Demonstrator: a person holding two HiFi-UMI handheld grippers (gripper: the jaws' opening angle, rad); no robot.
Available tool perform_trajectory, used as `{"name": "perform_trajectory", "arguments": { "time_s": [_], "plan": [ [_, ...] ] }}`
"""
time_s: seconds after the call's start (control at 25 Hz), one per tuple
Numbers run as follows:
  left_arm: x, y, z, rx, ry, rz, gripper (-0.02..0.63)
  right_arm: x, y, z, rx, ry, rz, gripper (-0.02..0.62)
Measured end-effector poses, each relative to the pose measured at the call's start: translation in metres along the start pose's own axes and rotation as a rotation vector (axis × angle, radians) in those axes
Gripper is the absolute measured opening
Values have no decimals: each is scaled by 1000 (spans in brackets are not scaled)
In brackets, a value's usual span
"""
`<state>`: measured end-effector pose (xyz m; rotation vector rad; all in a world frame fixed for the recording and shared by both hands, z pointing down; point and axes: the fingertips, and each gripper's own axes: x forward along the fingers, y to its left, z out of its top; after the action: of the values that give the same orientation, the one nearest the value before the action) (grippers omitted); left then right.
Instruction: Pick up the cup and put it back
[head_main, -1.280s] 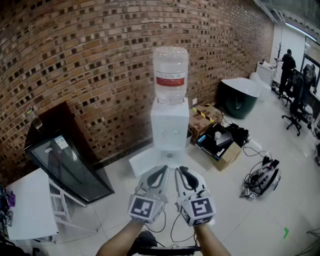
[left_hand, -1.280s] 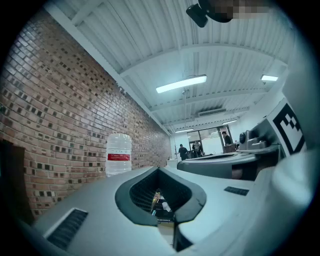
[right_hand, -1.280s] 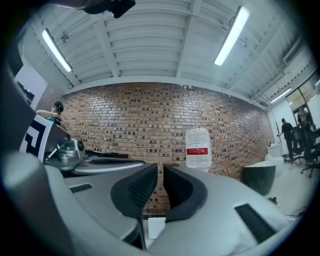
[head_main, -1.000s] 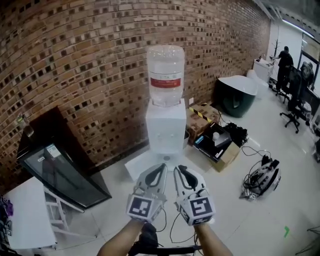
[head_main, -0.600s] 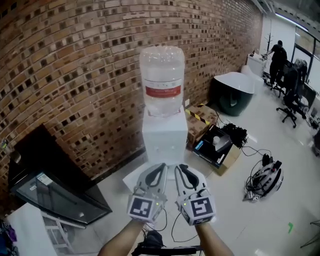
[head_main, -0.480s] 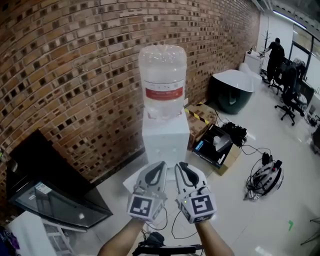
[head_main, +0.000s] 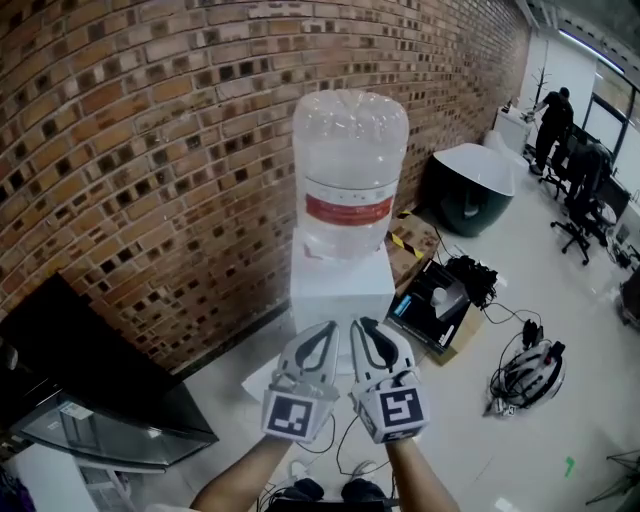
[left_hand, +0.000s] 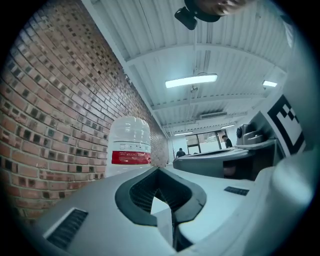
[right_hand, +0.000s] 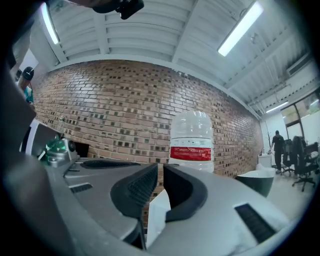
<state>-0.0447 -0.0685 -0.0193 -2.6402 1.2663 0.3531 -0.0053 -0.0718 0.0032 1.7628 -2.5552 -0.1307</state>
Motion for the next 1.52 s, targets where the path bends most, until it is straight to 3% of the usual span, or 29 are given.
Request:
{"name": "perform_trajectory", "arguments": {
  "time_s": [0.32,0.48,0.68,1.16,1.28,1.52],
  "plan": [
    [34,1,-23,22,-28,80,2,24,-28,-33,-9,7,62,40],
    [41,-3,-62,38,-38,92,2,36,-41,-65,-36,-19,58,40],
    [34,-10,-154,26,-15,88,2,48,-46,-150,-41,-10,53,40],
    [-15,2,-374,0,6,163,2,72,-44,-379,-25,-7,33,41],
    [-29,3,-426,-10,17,167,54,73,-43,-432,-11,-14,29,41],
    [-55,5,-533,5,44,191,54,81,-36,-543,3,-16,32,41]
  ]
}}
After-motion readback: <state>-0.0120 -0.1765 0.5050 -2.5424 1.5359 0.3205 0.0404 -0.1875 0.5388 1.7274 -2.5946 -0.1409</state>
